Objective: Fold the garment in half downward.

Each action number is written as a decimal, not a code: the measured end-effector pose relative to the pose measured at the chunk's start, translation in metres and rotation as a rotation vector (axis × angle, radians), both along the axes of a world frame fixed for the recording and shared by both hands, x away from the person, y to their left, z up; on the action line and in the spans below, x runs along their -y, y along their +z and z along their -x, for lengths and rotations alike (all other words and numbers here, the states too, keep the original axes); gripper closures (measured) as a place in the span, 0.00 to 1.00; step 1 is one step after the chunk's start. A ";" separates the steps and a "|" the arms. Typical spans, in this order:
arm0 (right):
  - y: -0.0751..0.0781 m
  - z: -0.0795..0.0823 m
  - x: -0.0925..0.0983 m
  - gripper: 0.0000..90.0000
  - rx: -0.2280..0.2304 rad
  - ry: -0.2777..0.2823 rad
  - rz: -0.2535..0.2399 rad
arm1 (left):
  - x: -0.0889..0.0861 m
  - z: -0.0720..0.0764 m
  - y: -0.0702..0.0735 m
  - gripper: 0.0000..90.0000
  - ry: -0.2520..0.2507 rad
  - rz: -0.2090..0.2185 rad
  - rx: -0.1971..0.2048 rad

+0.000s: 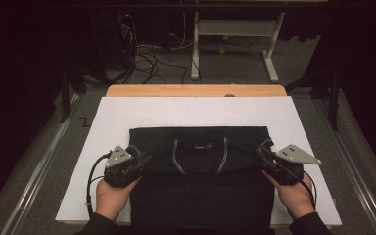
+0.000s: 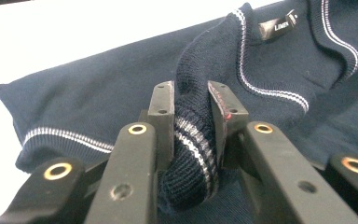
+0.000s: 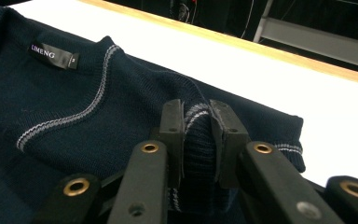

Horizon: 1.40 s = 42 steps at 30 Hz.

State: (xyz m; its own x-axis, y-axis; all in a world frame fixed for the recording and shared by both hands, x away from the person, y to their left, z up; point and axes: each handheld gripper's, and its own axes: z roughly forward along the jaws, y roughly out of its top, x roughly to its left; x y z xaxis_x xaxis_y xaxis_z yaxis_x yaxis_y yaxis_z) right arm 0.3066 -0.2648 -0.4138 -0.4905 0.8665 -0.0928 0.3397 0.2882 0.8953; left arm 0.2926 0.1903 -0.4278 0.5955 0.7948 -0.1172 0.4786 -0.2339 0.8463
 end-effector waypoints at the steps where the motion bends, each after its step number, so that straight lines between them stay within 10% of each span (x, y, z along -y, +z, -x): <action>1: 0.000 0.002 0.001 0.86 0.000 0.000 -0.002 | 0.000 0.002 0.000 0.77 -0.005 0.003 0.000; 18: -0.012 0.044 0.000 0.86 0.006 0.023 0.002 | -0.002 0.035 -0.014 0.77 -0.052 -0.014 -0.042; 27: -0.045 0.041 0.008 0.85 -0.091 0.013 0.033 | -0.006 0.023 -0.045 0.72 -0.039 -0.050 -0.161; 34: -0.050 0.047 0.009 0.84 -0.121 0.023 0.051 | -0.001 0.031 -0.047 0.70 -0.043 -0.059 -0.164; 42: -0.050 0.049 0.009 0.65 -0.114 0.023 0.023 | 0.004 0.030 -0.042 0.43 -0.021 -0.080 -0.157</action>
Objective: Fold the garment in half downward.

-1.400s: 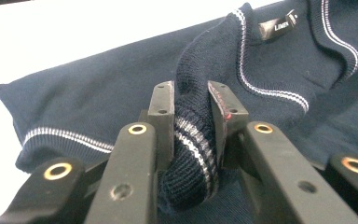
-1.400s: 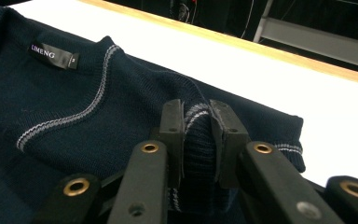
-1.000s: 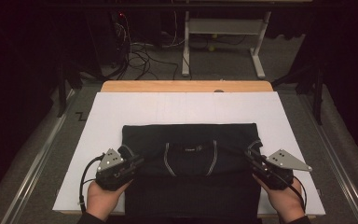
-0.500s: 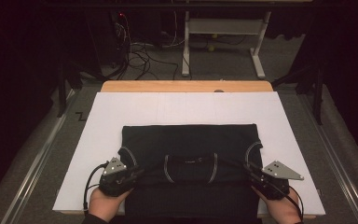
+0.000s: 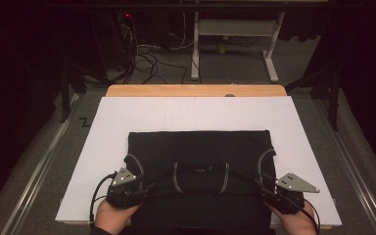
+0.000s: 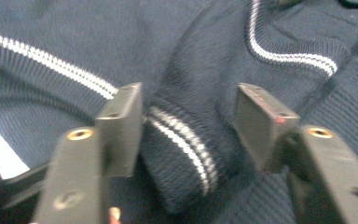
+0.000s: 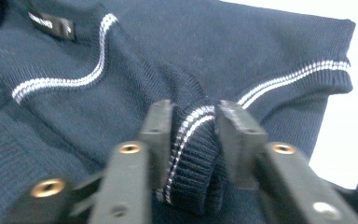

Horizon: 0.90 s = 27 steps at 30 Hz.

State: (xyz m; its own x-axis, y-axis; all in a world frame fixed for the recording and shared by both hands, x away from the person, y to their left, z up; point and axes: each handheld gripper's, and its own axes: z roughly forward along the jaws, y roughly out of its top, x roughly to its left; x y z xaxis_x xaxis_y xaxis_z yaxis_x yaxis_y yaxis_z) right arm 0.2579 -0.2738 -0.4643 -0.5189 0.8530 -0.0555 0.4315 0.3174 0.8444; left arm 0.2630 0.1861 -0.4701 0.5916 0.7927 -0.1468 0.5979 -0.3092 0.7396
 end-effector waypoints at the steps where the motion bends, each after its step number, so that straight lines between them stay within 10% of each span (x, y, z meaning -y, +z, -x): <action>1: 0.001 0.000 0.000 0.60 0.009 -0.004 -0.005 | 0.003 -0.001 0.002 0.40 0.003 -0.009 0.017; 11: 0.022 -0.009 -0.012 0.44 0.072 0.001 -0.064 | 0.012 -0.021 0.030 0.34 -0.020 0.079 0.048; 19: 0.026 -0.050 -0.054 0.49 -0.027 0.050 -0.028 | 0.069 -0.055 0.043 0.34 -0.090 0.012 -0.010; 27: 0.011 -0.078 -0.083 0.63 -0.143 0.047 0.015 | 0.092 -0.088 0.018 0.36 -0.046 -0.072 -0.148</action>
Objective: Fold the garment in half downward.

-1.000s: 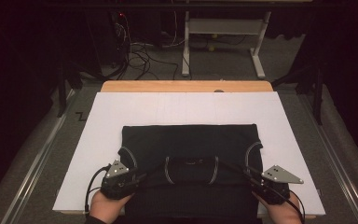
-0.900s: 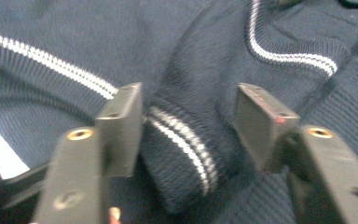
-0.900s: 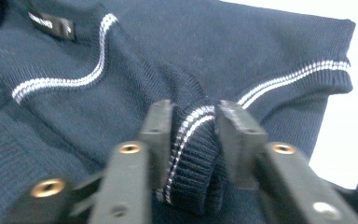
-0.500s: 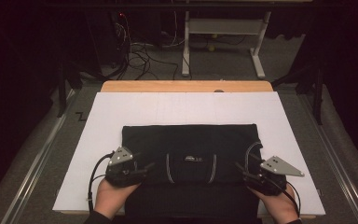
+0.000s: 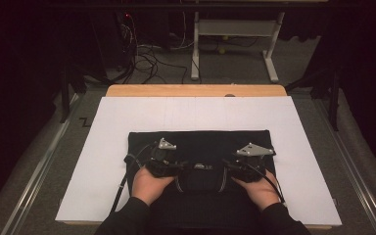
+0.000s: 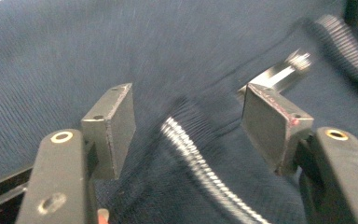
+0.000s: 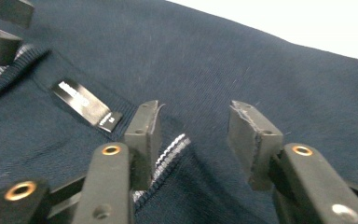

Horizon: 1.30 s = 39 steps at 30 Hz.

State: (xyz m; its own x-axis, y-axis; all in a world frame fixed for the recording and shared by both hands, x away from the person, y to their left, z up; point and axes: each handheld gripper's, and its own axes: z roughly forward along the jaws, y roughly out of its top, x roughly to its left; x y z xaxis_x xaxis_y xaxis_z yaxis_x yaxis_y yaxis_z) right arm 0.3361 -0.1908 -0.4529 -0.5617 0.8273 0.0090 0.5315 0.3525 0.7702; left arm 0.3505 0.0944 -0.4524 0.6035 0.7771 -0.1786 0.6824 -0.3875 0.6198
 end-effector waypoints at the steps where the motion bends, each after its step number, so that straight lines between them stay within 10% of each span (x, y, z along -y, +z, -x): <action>1: -0.002 -0.002 -0.002 0.64 -0.020 0.003 0.008 | 0.001 -0.001 -0.003 0.39 -0.002 -0.010 -0.010; 9: -0.011 -0.004 -0.011 0.75 -0.072 0.038 0.018 | 0.003 0.003 -0.010 0.62 -0.039 -0.024 0.000; 13: -0.005 0.003 -0.007 0.91 -0.005 0.053 -0.008 | -0.005 0.014 -0.004 0.80 -0.050 0.024 0.058; 25: 0.013 0.047 0.004 0.92 0.161 0.134 -0.074 | -0.026 0.065 0.012 0.81 -0.099 0.113 0.195; 39: 0.012 0.098 0.017 0.92 0.211 0.212 -0.109 | -0.030 0.115 0.016 0.80 -0.177 0.144 0.256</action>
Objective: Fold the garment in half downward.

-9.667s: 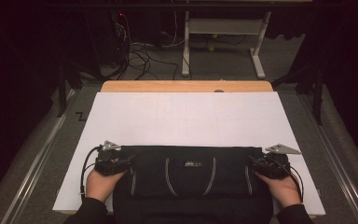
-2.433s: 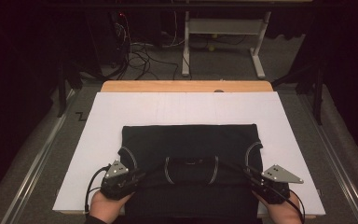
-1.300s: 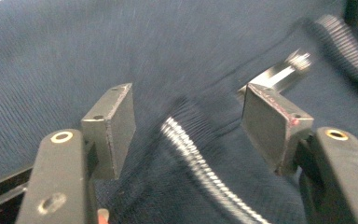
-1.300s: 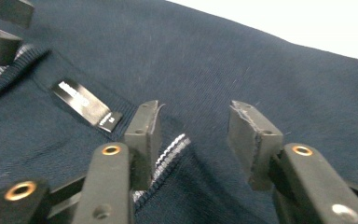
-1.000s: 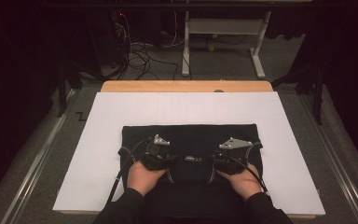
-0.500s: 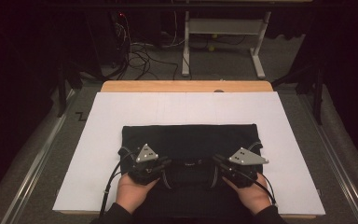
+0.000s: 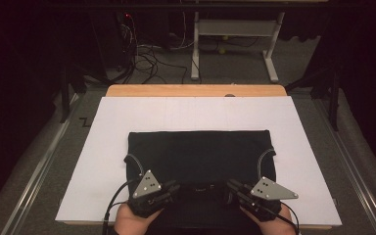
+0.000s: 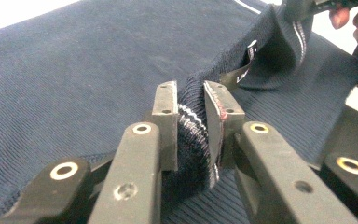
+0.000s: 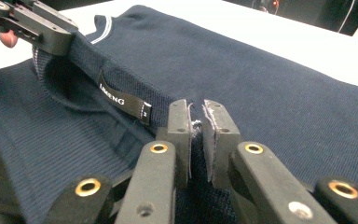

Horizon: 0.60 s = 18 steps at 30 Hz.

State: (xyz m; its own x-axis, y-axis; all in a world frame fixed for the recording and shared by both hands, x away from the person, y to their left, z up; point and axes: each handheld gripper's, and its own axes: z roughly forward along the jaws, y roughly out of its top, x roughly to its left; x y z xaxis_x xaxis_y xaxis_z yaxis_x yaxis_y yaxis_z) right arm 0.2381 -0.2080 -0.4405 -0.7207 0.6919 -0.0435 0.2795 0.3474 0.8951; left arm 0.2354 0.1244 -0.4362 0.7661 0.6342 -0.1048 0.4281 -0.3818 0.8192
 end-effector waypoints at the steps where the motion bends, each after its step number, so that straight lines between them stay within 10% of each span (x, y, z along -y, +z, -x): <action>1: 0.000 0.002 0.001 0.92 0.001 0.004 0.002 | 0.000 0.003 -0.001 0.80 -0.005 0.000 -0.004; 18: -0.003 0.038 0.008 0.90 -0.008 0.050 0.019 | -0.003 0.038 -0.009 0.77 -0.049 -0.002 -0.041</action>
